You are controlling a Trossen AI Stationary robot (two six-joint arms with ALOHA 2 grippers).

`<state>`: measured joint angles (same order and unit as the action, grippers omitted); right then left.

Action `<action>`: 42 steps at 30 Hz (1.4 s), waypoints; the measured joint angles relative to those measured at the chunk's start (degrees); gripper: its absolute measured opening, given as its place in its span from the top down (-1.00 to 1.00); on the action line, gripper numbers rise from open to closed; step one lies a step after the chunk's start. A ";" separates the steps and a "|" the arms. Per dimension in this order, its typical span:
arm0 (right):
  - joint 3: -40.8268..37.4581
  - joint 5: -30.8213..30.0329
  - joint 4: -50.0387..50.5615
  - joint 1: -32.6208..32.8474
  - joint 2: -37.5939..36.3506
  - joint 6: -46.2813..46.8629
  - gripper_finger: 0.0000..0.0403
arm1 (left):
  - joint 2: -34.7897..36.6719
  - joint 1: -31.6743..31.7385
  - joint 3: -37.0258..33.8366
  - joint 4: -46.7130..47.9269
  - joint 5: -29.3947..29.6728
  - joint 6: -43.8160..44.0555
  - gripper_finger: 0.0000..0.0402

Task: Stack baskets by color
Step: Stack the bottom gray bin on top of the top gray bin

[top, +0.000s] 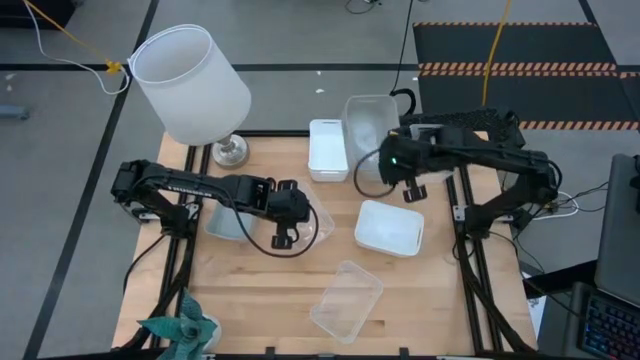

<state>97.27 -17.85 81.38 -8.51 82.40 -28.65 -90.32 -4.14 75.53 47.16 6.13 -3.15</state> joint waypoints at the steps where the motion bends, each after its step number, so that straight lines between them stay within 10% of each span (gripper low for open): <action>1: 0.00 0.83 0.06 -1.58 0.46 -0.48 1.00 | 0.01 0.00 0.00 0.16 0.00 -0.31 0.93; 42: -20.60 6.12 -14.19 -19.67 3.14 -11.29 0.99 | 4.66 7.76 -8.79 -14.28 -0.24 -5.91 0.93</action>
<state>76.67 -11.73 67.18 -28.18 85.54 -39.94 -85.67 3.62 66.74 32.87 5.89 -9.06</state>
